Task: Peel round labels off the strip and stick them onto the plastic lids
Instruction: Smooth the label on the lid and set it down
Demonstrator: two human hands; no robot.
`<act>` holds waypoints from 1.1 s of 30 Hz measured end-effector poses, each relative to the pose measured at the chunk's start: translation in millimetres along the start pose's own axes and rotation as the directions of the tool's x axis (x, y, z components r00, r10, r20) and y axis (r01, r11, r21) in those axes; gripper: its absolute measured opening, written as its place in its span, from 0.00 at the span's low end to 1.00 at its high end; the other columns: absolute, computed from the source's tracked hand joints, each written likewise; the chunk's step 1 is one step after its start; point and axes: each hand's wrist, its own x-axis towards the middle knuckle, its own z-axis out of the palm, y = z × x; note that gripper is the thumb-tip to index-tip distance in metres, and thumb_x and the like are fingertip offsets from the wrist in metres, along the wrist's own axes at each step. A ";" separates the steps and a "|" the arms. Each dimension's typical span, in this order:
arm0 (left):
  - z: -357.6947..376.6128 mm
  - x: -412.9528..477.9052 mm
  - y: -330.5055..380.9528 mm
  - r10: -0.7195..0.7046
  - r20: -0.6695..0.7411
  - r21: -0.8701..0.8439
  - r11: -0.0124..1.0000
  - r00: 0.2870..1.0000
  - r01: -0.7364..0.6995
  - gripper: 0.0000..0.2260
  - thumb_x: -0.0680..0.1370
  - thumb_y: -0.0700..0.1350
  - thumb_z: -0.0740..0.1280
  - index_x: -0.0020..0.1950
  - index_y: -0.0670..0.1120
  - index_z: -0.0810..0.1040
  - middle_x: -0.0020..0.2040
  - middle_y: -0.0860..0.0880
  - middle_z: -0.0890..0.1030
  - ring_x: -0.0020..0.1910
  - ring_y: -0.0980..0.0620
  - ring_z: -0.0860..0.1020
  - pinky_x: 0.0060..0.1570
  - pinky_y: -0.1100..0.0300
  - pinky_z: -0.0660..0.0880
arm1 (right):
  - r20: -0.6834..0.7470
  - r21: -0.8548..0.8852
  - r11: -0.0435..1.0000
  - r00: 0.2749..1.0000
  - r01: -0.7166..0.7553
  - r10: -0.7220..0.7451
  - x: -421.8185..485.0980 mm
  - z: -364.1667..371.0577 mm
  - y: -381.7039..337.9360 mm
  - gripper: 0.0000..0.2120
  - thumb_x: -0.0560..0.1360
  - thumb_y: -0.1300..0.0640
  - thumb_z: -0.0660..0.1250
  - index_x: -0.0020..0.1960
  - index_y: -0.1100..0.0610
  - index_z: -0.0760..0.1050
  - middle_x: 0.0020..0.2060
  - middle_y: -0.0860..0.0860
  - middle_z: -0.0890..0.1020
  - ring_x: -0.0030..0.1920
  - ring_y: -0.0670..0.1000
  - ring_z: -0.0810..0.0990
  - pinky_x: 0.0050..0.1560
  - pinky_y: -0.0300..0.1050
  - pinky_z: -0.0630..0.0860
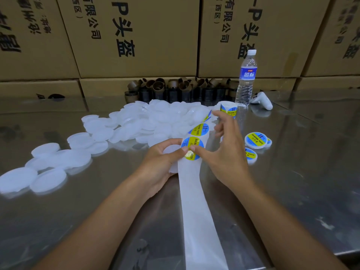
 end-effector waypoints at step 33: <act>3.6 2.5 1.1 -0.013 -0.047 0.081 0.997 0.999 0.017 0.12 0.80 0.38 0.61 0.59 0.32 0.76 0.54 0.33 0.80 0.49 0.40 0.80 0.57 0.45 0.75 | 0.165 -0.117 0.960 0.958 0.253 -0.233 -1.5 -0.7 0.3 0.08 0.65 0.68 0.73 0.38 0.56 0.80 0.43 0.48 0.73 0.47 0.48 0.70 0.46 0.31 0.65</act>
